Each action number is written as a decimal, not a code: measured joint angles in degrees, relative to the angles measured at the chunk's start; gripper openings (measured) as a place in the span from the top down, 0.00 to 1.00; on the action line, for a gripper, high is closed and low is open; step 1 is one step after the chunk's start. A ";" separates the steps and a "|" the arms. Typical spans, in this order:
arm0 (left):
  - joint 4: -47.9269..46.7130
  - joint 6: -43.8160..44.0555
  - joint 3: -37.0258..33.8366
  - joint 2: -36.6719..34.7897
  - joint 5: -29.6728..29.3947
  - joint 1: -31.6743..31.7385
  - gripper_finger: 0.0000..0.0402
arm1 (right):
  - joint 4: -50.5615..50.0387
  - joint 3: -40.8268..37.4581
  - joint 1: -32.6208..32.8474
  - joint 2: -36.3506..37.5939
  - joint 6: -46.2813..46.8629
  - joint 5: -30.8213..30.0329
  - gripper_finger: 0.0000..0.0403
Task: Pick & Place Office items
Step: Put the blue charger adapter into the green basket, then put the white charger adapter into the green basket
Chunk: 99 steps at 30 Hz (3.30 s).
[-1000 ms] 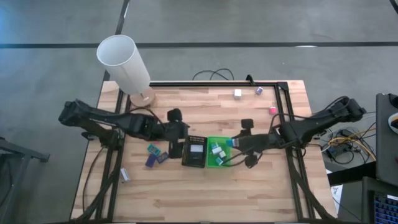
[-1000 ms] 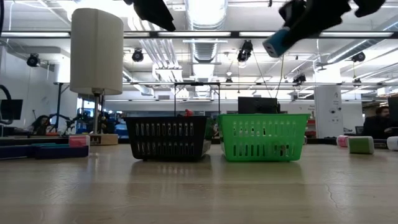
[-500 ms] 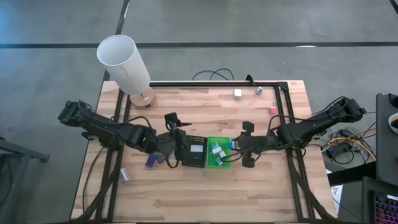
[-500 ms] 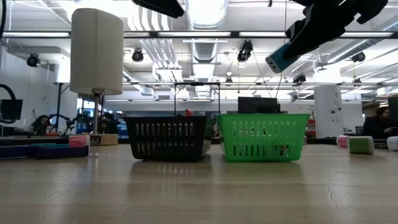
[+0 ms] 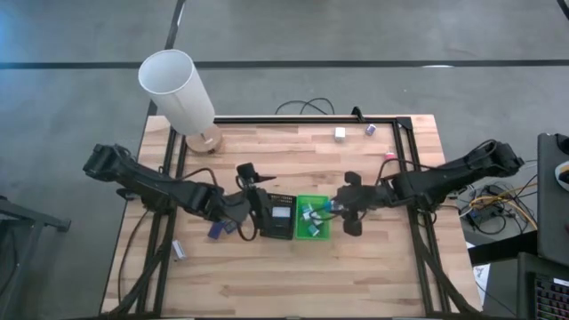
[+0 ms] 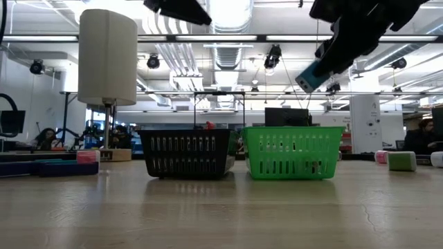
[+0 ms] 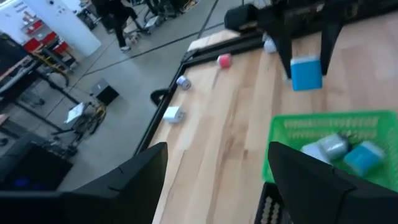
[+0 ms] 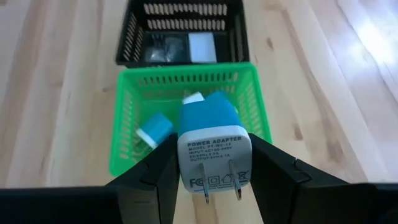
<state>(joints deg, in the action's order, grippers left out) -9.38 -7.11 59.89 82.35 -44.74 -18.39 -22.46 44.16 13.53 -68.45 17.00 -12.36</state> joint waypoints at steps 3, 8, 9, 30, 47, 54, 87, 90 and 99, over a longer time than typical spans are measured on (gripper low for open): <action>0.52 0.08 -2.15 0.00 -1.84 0.07 0.29 | 0.11 -0.74 -2.06 0.00 0.13 1.27 0.63; 4.30 0.20 -5.62 -1.74 -3.14 0.11 0.29 | 1.05 -2.19 -5.45 0.00 -0.02 6.81 0.63; 5.38 0.22 -6.34 -2.55 -3.14 0.09 0.29 | 1.35 -2.65 -6.05 0.00 -0.02 8.19 0.63; 31.68 -2.27 -26.94 -23.03 11.20 -0.81 0.29 | 6.76 -4.61 -8.58 -0.02 4.01 18.89 0.63; 36.09 -1.30 -29.98 -26.14 14.98 -0.85 0.29 | 3.43 6.05 -9.27 -17.89 -0.73 21.37 0.63; 35.97 -0.75 -30.13 -26.14 14.98 -0.85 0.29 | -0.13 11.30 -9.35 -24.26 -4.07 16.83 0.63; 35.94 3.03 -30.14 -26.14 15.39 -0.85 0.29 | -12.66 10.54 -12.08 -1.39 -3.23 -17.95 0.23; 35.95 2.99 -29.74 -26.14 15.39 -0.85 0.29 | -13.41 11.80 -17.86 2.12 -0.68 -13.35 0.25; 35.95 3.04 -27.59 -26.12 15.36 -0.82 0.29 | -19.36 20.34 -45.41 -1.80 3.19 6.81 0.25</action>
<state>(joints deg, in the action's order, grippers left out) 26.57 -4.07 32.30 56.23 -29.37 -19.22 -41.82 64.50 -31.87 -70.25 20.19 -5.55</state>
